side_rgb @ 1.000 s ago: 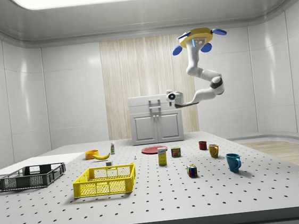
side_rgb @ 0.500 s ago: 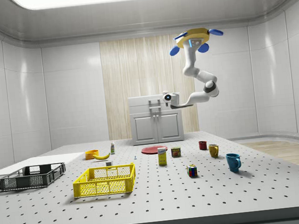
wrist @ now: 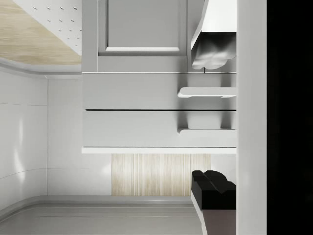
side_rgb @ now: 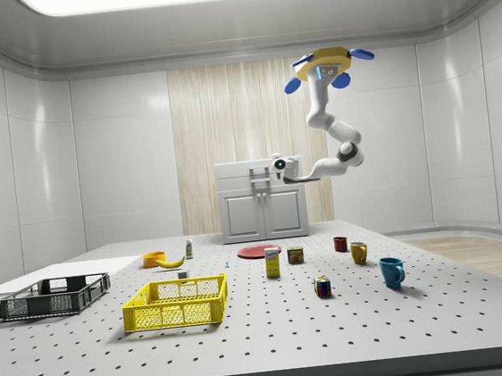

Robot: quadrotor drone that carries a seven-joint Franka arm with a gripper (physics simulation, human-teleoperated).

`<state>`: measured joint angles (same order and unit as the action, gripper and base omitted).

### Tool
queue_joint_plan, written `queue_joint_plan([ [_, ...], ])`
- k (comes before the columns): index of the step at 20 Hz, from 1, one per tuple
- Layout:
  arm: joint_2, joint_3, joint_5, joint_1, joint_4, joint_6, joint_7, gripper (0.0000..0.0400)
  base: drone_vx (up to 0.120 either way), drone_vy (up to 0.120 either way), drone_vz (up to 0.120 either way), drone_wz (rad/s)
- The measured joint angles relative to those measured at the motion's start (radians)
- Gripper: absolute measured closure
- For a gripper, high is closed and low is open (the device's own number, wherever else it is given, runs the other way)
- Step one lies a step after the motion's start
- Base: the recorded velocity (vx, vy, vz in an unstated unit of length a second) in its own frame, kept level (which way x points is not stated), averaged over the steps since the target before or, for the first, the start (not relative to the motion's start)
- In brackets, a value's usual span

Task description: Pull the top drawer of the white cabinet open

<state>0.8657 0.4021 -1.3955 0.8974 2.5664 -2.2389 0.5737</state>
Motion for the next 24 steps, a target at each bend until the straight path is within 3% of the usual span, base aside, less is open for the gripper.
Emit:
queue_joint_plan([
  [7, -0.073, -0.007, -0.039, -0.014, -0.043, 0.029, -0.032, 0.0095, 0.000, 0.000, 0.000, 0.000],
  [15, -0.192, 0.015, -0.069, -0.027, -0.127, 0.089, -0.069, 0.0095, 0.000, 0.000, 0.000, 0.000],
  [24, -0.305, -0.050, -0.165, -0.034, -0.196, 0.082, -0.109, 0.0095, 0.000, 0.000, 0.000, 0.000],
])
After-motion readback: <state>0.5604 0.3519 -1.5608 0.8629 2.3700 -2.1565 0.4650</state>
